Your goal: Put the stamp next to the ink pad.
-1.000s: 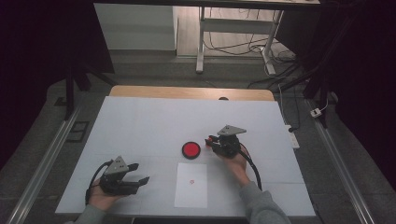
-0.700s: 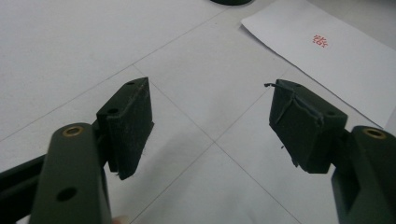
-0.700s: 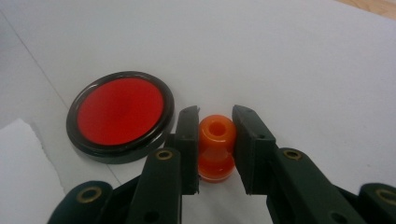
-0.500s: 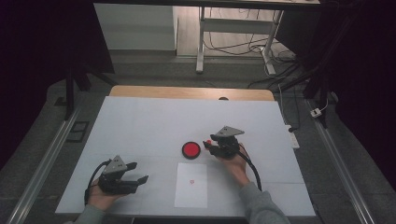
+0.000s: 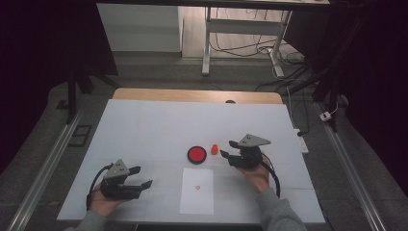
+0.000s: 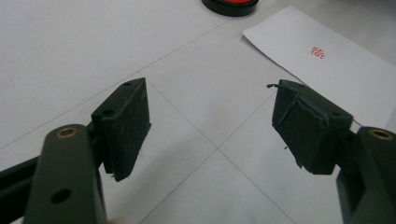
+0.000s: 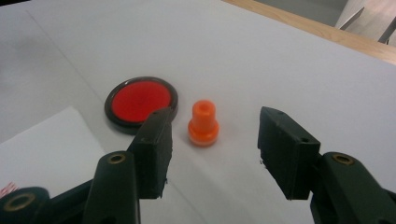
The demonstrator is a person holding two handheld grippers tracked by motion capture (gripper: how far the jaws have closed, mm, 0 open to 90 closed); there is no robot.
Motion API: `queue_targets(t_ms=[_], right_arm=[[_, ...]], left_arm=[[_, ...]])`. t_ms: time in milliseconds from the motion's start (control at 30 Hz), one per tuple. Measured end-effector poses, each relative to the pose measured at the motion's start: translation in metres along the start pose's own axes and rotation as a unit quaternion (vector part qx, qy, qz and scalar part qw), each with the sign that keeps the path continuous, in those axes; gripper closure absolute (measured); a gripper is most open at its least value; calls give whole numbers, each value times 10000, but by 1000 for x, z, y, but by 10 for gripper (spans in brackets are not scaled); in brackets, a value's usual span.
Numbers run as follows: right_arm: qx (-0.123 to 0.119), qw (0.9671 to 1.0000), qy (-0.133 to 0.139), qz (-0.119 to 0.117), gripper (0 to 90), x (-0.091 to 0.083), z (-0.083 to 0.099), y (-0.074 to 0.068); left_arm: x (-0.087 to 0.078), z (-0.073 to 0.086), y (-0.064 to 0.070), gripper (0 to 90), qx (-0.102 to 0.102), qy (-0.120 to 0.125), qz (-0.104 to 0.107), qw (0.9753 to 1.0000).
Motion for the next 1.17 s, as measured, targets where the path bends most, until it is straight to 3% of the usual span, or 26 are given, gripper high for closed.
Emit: queue_targets(t_ms=[267, 533, 633, 867, 1167], right_arm=[[-8, 9999, -29, 124, 442, -46, 19, 2], [-21, 9998, -41, 173, 437, -93, 41, 8], [70, 9997, -43, 228, 434, -106, 50, 11], [152, 9997, -135, 152, 422, -121, 62, 15], [201, 9996, -179, 77, 407, -122, 66, 15]], left_arm=[[-2, -1, -2, 266, -92, 82, 54, 9999], [-2, -1, -1, 267, -62, 57, 52, 10000], [-1, -1, -1, 267, -68, 39, 44, 10000], [-1, -1, 0, 267, -47, 26, 46, 10000], [-2, -1, -1, 267, -49, 62, 60, 10000]])
Point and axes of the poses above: each handheld gripper's, and its own axes: x roughly forward along the jaws, z roughly out of its underside, y roughly to its right, the point moved 3 cm from there along x, roughly forward along the jaws, and after that the axes turned 4 degrees about y, right-handed, at the moved point
